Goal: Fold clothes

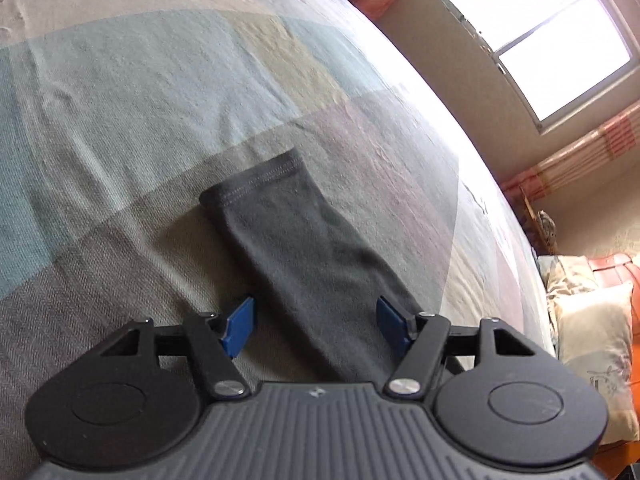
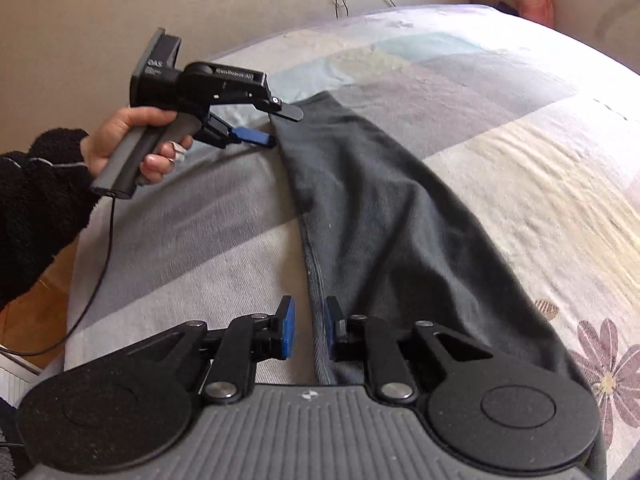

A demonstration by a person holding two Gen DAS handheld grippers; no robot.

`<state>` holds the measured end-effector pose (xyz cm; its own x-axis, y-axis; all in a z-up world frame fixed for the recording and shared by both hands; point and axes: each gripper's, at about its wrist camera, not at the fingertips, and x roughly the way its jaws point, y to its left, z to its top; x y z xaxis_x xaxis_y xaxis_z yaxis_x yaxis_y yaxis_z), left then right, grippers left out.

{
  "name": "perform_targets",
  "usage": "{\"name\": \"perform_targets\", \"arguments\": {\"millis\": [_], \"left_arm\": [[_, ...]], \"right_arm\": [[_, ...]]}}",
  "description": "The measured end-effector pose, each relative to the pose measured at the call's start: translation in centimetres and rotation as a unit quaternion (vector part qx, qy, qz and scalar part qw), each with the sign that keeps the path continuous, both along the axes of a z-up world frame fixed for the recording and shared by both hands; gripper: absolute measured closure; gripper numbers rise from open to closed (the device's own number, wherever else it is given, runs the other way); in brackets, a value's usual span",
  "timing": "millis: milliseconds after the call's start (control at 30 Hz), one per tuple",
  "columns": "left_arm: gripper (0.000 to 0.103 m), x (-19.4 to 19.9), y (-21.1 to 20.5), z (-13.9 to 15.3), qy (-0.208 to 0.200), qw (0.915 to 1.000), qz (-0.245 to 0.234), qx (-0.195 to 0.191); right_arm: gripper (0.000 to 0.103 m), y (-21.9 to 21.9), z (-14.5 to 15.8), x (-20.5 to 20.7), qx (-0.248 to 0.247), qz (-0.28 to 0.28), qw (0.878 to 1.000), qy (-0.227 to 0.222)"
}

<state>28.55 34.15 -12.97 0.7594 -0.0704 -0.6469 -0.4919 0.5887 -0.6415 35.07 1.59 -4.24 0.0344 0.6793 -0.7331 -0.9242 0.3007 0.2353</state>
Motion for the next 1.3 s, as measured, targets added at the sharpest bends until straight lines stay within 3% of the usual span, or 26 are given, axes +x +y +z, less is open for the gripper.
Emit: {"name": "perform_targets", "arguments": {"millis": [200,333,400,500,633,700,800,867,933,967,1067,1100,1133,1300], "left_arm": [[0.035,0.5,1.6,-0.7,-0.016,0.9994,0.002,-0.030],[0.036,0.2,3.2,-1.7,-0.037,0.9959,0.006,-0.082],[0.036,0.2,3.9,-2.2,-0.047,0.9943,0.011,-0.096],[0.036,0.6,4.4,-2.8,-0.055,0.9935,0.007,-0.099],[0.036,1.8,3.9,-2.8,-0.060,0.9960,-0.013,-0.065],[0.036,2.2,3.9,-2.9,-0.064,0.9957,-0.018,-0.064],[0.036,2.8,4.4,-3.2,-0.073,0.9942,-0.019,-0.077],[0.036,3.4,4.3,-3.1,-0.069,0.9949,-0.025,-0.069],[0.037,4.0,3.9,-2.7,-0.064,0.9960,-0.033,-0.052],[0.038,4.2,3.7,-2.6,-0.063,0.9964,-0.035,-0.046],[0.055,4.3,3.4,-2.3,-0.050,0.9981,-0.025,-0.027],[0.070,4.1,3.2,-2.3,-0.039,0.9990,-0.015,-0.015],[0.096,3.9,2.9,-2.2,-0.024,0.9997,-0.005,0.004],[0.100,4.7,2.6,-0.8,-0.017,0.9983,-0.009,0.055]], "right_arm": [[0.083,3.7,2.1,4.8,0.031,0.014,0.999,0.019],[0.064,8.3,1.3,9.9,0.040,0.010,0.998,0.051],[0.063,10.6,0.0,12.7,0.047,-0.001,0.996,0.078],[0.063,14.0,-2.3,16.0,0.052,-0.001,0.990,0.132],[0.063,18.7,-5.8,18.6,0.028,0.019,0.984,0.175],[0.063,20.4,-6.4,19.1,0.049,0.028,0.975,0.215],[0.063,23.0,-7.1,18.7,0.062,0.047,0.972,0.222],[0.069,24.3,-7.4,19.0,0.067,0.039,0.970,0.232],[0.095,25.0,-7.6,19.0,0.069,0.028,0.970,0.232],[0.097,25.1,-7.7,18.9,0.068,0.022,0.971,0.228],[0.100,24.7,-7.5,18.2,0.074,0.017,0.975,0.211],[0.101,24.4,-7.4,17.8,0.075,0.017,0.977,0.200],[0.101,24.3,-7.1,17.7,0.077,0.017,0.979,0.189],[0.101,23.8,-5.1,17.2,0.090,0.008,0.987,0.129]]}}
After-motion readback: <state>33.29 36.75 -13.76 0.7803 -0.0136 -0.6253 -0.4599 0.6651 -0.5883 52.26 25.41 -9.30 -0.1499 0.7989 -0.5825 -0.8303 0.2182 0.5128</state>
